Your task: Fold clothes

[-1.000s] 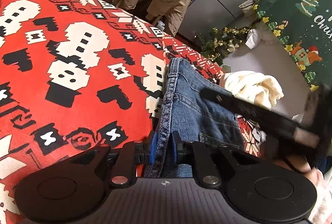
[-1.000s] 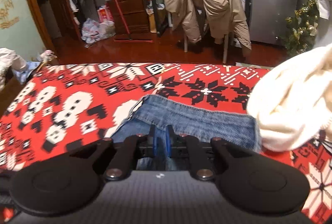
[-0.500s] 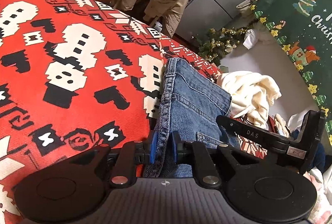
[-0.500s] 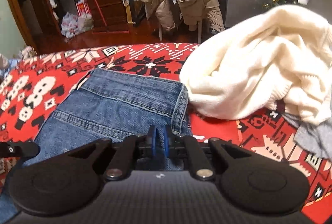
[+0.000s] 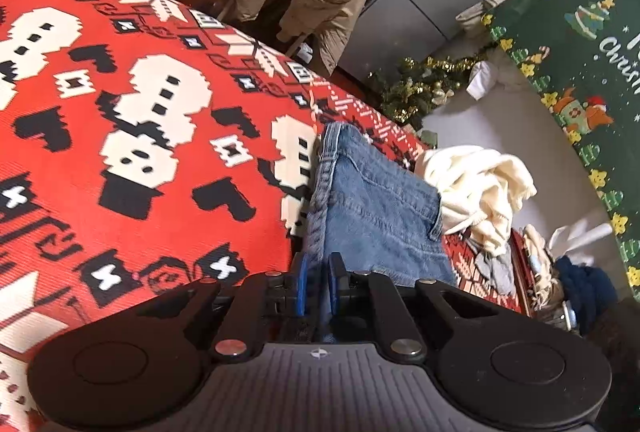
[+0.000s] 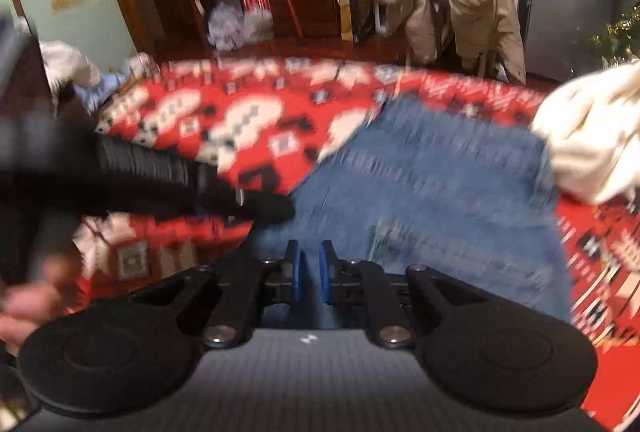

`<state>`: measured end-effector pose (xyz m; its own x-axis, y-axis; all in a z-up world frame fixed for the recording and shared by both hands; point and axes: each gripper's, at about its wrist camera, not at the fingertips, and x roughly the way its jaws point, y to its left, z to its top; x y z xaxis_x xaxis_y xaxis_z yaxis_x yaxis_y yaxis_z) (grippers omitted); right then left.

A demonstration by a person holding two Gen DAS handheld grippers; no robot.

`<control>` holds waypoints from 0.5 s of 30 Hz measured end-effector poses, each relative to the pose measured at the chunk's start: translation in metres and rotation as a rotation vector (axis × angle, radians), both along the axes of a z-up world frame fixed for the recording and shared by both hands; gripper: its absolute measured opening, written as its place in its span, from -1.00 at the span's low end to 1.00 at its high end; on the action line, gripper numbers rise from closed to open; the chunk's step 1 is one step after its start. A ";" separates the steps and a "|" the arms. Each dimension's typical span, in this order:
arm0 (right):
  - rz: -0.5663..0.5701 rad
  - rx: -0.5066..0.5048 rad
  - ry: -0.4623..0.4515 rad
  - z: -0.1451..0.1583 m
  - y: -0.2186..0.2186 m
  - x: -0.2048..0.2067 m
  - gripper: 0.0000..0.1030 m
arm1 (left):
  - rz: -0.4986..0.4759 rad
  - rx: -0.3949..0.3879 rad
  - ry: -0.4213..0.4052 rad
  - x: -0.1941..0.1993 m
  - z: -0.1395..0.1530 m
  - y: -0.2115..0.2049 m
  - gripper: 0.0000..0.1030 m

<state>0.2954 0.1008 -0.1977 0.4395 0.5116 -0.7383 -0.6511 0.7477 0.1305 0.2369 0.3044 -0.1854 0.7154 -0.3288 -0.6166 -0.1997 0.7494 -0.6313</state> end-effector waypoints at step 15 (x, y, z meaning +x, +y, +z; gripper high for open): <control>-0.024 -0.033 0.094 0.004 -0.021 -0.056 -0.78 | -0.205 0.091 0.082 0.010 -0.007 -0.038 -0.95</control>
<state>0.2391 0.0796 -0.1941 0.3794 0.4764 -0.7932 -0.6186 0.7681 0.1654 0.2474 0.2669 -0.1923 0.5856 -0.4022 -0.7037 -0.0852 0.8329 -0.5469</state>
